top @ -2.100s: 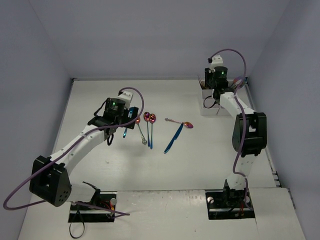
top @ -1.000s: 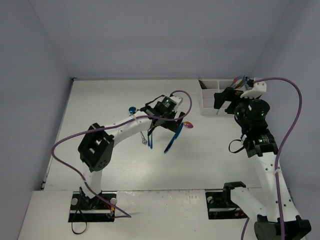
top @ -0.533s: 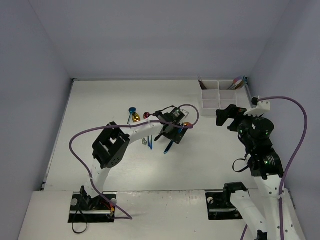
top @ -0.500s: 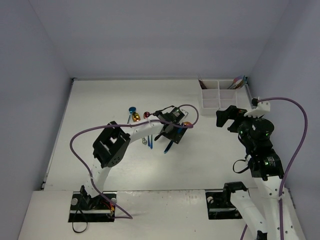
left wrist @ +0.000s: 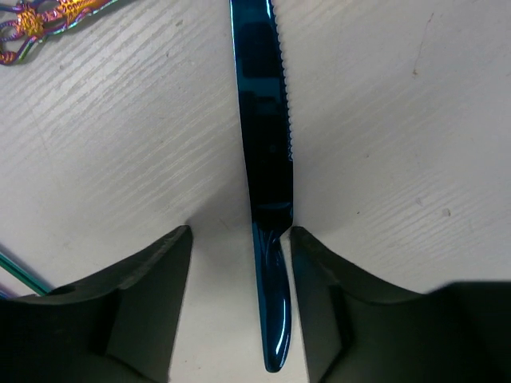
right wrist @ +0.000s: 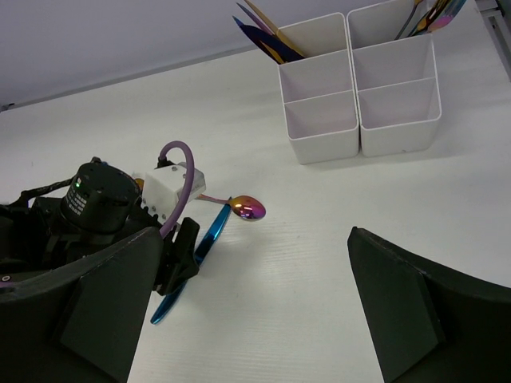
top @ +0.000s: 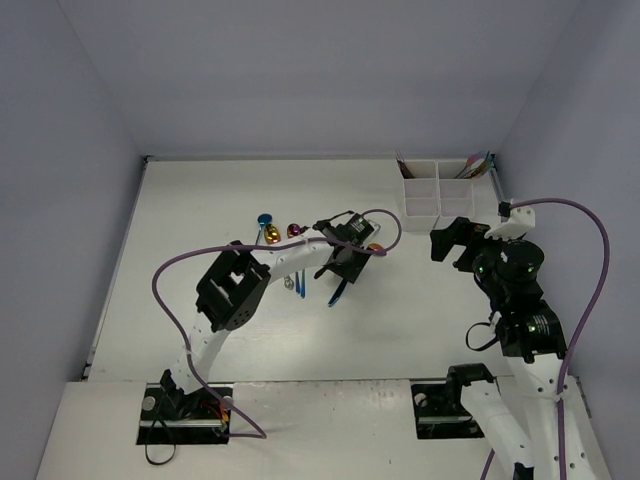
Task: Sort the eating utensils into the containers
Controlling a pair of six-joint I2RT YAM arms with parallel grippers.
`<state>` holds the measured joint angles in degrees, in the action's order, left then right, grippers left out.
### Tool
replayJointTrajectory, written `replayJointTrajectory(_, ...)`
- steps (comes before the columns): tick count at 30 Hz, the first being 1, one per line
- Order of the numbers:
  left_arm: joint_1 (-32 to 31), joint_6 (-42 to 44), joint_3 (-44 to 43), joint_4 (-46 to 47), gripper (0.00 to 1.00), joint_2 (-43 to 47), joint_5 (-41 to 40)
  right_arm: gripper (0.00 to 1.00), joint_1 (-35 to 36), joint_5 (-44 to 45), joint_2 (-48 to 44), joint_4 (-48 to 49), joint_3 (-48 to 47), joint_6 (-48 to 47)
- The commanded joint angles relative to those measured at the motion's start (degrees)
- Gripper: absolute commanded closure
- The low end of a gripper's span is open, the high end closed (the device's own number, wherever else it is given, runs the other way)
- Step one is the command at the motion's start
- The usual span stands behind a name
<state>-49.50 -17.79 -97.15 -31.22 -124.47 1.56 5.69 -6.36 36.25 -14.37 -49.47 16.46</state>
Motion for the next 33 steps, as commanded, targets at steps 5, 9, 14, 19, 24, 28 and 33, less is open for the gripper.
replayJointTrajectory(5,0.0,-2.4,-1.3,-2.1,0.72,-1.6,2.3,0.00,0.0,-0.9,1.0,2.9,-1.2,-0.2)
replayJointTrajectory(9,0.0,-2.5,0.2,-2.0,0.83,-0.3,2.7,0.00,0.0,-1.1,1.9,2.9,-1.6,-0.2)
replayJointTrajectory(14,0.1,-3.4,2.0,-2.8,0.83,0.7,2.9,0.00,-0.1,-1.2,3.0,3.0,-1.9,-0.2)
replayJointTrajectory(19,0.2,-5.0,1.9,-5.4,0.77,0.1,2.3,0.00,0.0,-1.4,3.6,3.0,-1.9,0.1)
replayJointTrajectory(24,0.4,-5.9,1.4,-6.3,0.76,-1.1,3.0,0.00,0.0,-1.9,4.1,3.0,-1.9,0.5)
replayJointTrajectory(28,0.9,-7.1,1.0,-7.0,0.77,-1.9,3.6,0.00,-0.1,-2.1,4.4,3.0,-1.9,0.6)
replayJointTrajectory(33,1.2,-7.5,1.7,-7.5,1.00,-1.1,2.5,0.00,0.0,-3.0,4.7,3.0,-1.9,0.8)
